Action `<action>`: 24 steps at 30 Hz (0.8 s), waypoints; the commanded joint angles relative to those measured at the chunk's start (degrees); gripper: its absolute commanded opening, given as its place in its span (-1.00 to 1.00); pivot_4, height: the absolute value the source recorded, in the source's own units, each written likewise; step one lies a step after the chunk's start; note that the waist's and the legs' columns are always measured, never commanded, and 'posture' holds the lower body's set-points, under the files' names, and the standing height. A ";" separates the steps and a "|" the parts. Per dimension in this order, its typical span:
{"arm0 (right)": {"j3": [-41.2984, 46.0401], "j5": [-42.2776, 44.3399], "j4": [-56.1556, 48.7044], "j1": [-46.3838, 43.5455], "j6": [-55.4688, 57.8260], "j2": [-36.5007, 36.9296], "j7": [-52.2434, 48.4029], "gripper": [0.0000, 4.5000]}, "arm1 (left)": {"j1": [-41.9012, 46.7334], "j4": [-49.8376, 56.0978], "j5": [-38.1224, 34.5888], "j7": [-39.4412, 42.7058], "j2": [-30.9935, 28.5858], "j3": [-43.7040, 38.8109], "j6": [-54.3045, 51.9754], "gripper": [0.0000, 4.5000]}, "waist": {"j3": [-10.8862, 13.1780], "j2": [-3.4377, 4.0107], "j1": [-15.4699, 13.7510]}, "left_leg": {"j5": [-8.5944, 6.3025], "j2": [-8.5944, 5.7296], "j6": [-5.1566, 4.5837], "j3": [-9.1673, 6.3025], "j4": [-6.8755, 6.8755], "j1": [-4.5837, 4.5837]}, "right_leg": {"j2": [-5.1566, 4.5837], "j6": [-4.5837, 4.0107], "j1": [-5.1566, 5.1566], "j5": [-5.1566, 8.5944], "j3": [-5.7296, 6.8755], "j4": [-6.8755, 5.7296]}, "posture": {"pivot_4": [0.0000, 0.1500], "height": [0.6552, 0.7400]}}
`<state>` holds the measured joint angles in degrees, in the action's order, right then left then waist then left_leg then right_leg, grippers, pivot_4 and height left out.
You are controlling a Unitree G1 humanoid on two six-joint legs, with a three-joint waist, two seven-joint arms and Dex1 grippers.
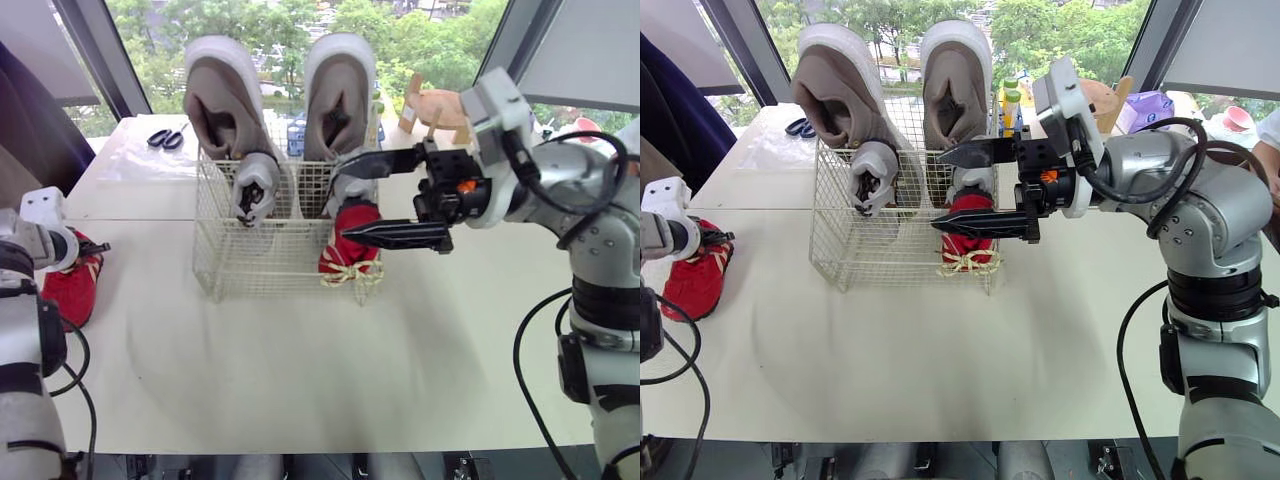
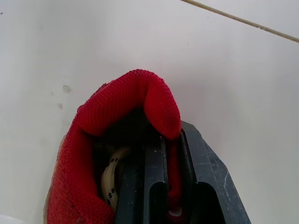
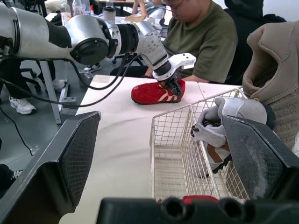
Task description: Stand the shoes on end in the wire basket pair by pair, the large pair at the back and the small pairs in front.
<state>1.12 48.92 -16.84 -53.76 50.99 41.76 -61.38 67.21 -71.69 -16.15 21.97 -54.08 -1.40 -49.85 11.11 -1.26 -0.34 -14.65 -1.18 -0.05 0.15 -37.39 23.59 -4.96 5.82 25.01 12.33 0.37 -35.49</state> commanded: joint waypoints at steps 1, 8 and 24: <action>2.42 1.70 -1.05 -0.20 0.23 1.12 -0.25 1.00 | 4.09 11.98 -1.03 1.32 -4.51 -3.67 -11.34 -0.98 | 0.03 -0.26 -0.01 | 0.00 0.00 0.00 -0.03 -0.01 0.02 | 0.00 0.00 0.00 0.00 0.01 0.00 | 1.00 1.00; 1.83 -0.15 4.36 0.30 -2.14 2.23 -3.29 1.00 | -15.16 89.39 -11.56 -8.96 9.81 -42.57 -42.65 -0.98 | -0.05 -0.32 0.97 | -0.15 -0.05 -0.20 -0.33 -0.58 0.83 | -0.17 0.36 0.29 -0.21 -0.02 0.06 | 1.00 1.00; -5.14 -7.32 17.64 -4.38 -5.97 0.25 -14.31 1.00 | -20.87 131.69 -45.81 -29.49 52.97 -53.59 -25.27 -0.98 | -0.04 -0.36 -0.33 | -0.01 -0.03 0.04 -0.41 -0.65 -0.06 | -0.05 0.17 -0.58 -0.38 0.08 0.26 | 1.00 1.00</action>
<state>-4.83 42.02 0.78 -56.30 45.82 41.87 -74.93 47.09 58.93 -57.69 -5.16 -1.34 -58.14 -80.21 11.07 -1.62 -0.67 -14.67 -1.21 -0.04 -0.23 -38.03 23.53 -5.02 5.99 24.45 11.96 0.41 -35.23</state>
